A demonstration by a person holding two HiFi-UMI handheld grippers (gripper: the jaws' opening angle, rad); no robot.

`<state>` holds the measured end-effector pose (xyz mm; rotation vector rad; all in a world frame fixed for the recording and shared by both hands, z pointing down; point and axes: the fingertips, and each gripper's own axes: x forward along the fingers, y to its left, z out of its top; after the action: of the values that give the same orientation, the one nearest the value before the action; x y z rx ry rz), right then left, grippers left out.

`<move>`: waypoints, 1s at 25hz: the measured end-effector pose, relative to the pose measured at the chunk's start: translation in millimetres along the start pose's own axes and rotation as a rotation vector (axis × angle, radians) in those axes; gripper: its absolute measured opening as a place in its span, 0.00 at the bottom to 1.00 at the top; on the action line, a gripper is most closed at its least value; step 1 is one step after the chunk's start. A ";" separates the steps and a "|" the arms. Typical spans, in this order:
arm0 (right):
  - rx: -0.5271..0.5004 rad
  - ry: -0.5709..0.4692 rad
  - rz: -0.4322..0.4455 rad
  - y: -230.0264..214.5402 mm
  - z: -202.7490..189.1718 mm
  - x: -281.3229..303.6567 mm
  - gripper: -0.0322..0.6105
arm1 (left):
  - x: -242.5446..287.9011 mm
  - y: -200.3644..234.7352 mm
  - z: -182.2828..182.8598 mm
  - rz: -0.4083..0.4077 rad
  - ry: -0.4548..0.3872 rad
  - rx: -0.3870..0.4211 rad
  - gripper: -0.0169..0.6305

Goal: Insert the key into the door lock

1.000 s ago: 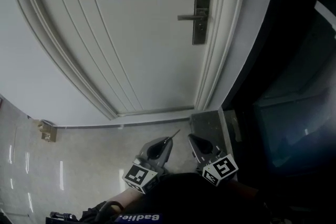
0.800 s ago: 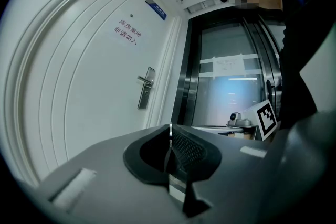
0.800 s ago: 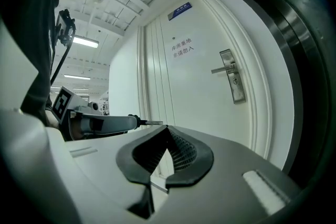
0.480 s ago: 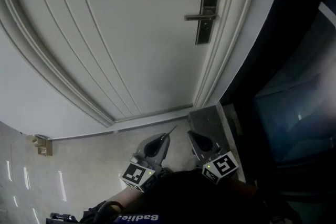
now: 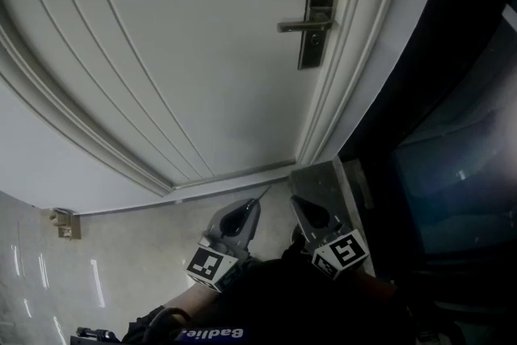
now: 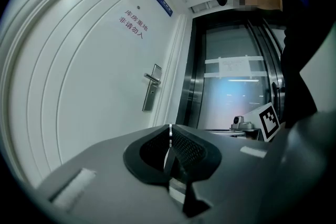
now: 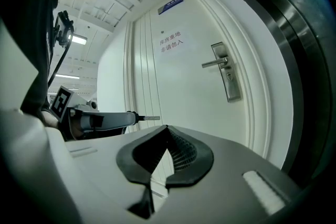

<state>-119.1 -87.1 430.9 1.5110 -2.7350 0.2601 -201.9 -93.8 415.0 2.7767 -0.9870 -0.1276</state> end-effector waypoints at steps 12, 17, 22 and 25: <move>-0.007 -0.027 0.098 -107.6 36.2 32.2 0.05 | 111.7 7.9 31.4 0.097 -0.007 0.021 0.07; -0.001 -0.056 0.109 -158.5 48.8 36.5 0.05 | 158.9 7.3 39.2 0.126 -0.013 0.050 0.07; 0.016 -0.076 0.129 -199.1 56.1 39.3 0.05 | 194.3 4.2 41.7 0.164 -0.004 0.072 0.07; 0.021 -0.084 0.142 -217.1 58.7 40.6 0.05 | 210.7 2.1 42.8 0.181 -0.002 0.073 0.07</move>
<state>46.1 -243.1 407.2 1.3646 -2.9187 0.2329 -46.2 -235.1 370.0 2.7342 -1.2618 -0.0689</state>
